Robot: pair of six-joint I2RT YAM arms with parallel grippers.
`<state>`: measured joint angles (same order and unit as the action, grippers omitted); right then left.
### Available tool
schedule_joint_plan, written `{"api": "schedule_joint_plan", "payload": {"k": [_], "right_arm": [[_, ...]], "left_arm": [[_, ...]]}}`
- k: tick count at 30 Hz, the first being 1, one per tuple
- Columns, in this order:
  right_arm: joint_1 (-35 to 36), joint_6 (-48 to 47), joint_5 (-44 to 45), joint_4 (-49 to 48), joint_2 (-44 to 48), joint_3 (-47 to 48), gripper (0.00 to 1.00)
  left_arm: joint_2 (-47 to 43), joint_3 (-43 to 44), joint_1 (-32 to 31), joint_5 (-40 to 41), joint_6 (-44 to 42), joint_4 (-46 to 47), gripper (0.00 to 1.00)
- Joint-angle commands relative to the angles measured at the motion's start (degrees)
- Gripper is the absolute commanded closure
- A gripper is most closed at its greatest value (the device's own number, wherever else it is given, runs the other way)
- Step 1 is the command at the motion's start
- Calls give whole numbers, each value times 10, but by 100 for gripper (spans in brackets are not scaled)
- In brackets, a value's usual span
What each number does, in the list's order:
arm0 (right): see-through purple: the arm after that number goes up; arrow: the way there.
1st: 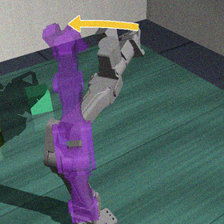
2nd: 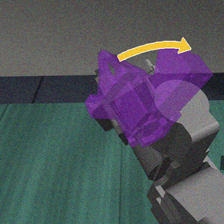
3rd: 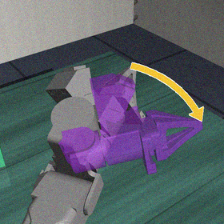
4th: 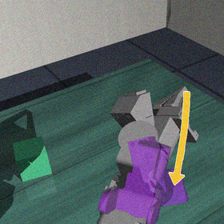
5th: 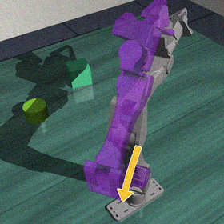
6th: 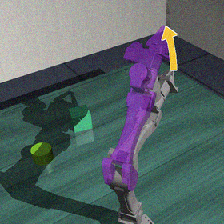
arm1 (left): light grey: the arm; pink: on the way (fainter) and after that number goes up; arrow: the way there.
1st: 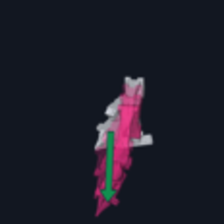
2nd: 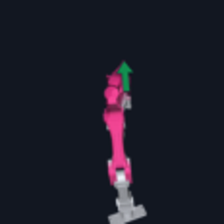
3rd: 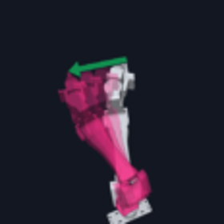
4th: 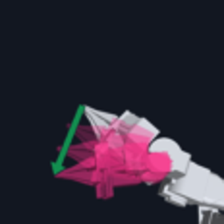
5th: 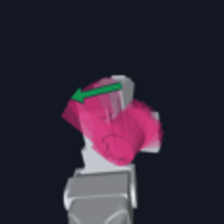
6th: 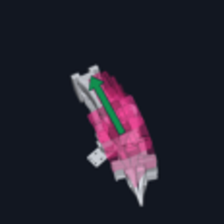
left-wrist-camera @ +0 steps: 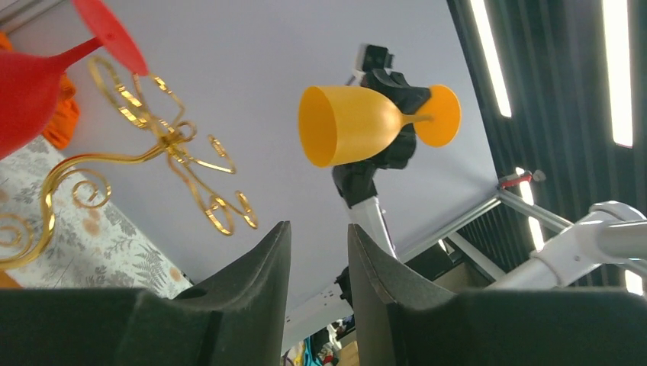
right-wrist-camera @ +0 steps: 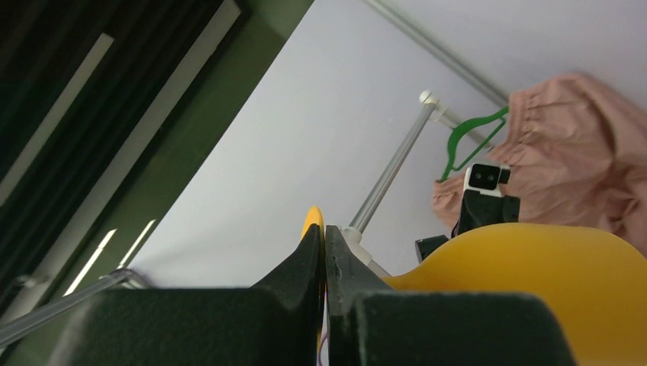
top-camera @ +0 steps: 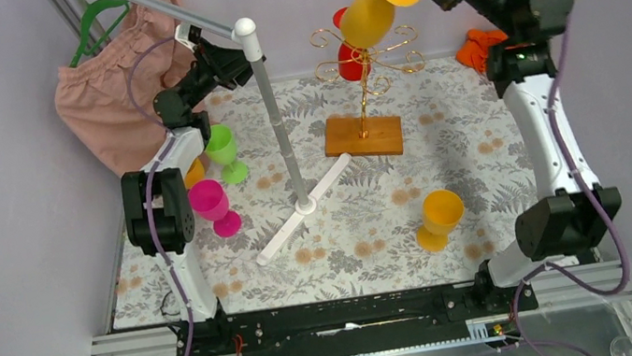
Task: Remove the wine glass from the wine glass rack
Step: Pick up the wine glass from the wine rack, then place the wine glass at the center of the board.
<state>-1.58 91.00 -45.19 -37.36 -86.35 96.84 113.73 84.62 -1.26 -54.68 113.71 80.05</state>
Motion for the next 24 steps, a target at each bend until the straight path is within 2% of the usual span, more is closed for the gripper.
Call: {"api": "schedule_joint_plan", "payload": {"k": [1,8,15,24], "right_arm": [[47,51,-1,-108,-56,56,100],[111,62,3,-113,-143,141,100],[144,63,12,-112,-184,168,100],[177,76,21,-114,-241,205,100]], "left_arm": [[7,39,-3,-3,29,65,59],[8,49,-2,-9,0,21,58],[13,55,-2,-13,-16,-3,58],[22,54,-1,-8,-1,22,58]]}}
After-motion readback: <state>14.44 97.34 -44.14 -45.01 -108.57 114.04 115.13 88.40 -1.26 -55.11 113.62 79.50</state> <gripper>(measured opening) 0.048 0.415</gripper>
